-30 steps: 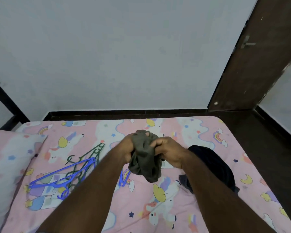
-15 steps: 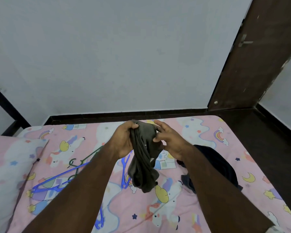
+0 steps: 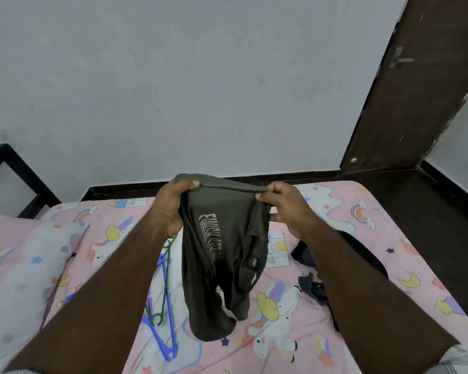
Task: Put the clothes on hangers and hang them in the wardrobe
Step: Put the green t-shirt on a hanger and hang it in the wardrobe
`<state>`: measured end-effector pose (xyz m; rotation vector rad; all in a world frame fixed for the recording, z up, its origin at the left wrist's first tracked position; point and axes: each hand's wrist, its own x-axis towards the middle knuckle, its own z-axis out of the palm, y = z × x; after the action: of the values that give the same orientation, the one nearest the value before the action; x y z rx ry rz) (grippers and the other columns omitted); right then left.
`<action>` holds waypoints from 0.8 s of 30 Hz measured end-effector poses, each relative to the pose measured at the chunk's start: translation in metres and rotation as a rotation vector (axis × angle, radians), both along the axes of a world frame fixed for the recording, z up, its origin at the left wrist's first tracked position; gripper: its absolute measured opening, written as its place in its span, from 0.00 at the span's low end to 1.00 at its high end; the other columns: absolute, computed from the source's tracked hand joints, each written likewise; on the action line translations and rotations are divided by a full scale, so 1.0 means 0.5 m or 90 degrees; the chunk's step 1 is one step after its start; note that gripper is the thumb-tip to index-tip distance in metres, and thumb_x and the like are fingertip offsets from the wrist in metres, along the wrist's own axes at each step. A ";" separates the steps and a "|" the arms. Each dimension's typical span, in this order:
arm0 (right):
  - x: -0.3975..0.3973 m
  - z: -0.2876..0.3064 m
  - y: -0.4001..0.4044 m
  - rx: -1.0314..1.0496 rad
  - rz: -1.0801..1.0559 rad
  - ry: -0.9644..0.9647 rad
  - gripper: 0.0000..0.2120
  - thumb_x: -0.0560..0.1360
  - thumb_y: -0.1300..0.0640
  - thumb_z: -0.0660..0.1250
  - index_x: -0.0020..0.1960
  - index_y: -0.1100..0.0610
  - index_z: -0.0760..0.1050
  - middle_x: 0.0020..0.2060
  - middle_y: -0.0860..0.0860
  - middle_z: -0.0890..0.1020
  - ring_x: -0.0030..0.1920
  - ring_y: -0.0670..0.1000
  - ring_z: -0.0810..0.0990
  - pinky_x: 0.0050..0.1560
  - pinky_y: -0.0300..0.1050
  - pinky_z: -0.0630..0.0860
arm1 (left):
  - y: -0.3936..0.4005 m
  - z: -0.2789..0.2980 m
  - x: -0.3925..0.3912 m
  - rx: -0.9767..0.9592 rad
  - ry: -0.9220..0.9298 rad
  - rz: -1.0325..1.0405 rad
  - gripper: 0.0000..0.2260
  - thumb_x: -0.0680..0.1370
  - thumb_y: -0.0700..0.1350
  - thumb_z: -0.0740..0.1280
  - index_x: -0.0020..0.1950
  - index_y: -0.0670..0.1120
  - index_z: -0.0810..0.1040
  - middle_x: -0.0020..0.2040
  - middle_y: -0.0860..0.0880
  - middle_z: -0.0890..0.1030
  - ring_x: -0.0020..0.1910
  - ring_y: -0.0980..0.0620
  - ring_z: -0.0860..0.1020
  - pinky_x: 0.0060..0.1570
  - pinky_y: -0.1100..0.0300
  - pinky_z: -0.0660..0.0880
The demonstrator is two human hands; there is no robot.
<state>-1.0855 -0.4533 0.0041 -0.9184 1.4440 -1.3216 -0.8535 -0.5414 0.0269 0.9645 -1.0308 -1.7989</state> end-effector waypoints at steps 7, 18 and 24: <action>0.002 0.022 -0.022 -0.025 0.004 0.169 0.04 0.78 0.52 0.68 0.47 0.52 0.76 0.44 0.56 0.81 0.44 0.52 0.78 0.49 0.54 0.76 | -0.008 0.003 -0.016 -0.112 -0.130 0.124 0.07 0.75 0.35 0.72 0.48 0.45 0.78 0.45 0.45 0.83 0.47 0.44 0.82 0.43 0.55 0.81; 0.062 0.108 -0.045 -0.034 0.088 0.074 0.09 0.78 0.55 0.71 0.57 0.56 0.76 0.47 0.59 0.86 0.49 0.58 0.86 0.48 0.55 0.83 | 0.089 -0.020 -0.120 -0.473 -0.415 -0.115 0.46 0.71 0.45 0.75 0.81 0.56 0.50 0.66 0.54 0.76 0.59 0.55 0.78 0.59 0.55 0.77; 0.028 0.079 -0.009 -0.134 -0.064 0.038 0.09 0.76 0.65 0.71 0.50 0.56 0.74 0.42 0.53 0.81 0.40 0.47 0.81 0.43 0.43 0.78 | 0.082 0.011 -0.143 -0.493 -0.433 0.025 0.15 0.74 0.42 0.68 0.59 0.53 0.74 0.46 0.56 0.81 0.47 0.53 0.79 0.46 0.59 0.75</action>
<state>-1.0716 -0.4576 0.0434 -1.0406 1.4301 -1.5549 -0.9252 -0.5004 0.0324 1.0733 -1.9108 -0.8633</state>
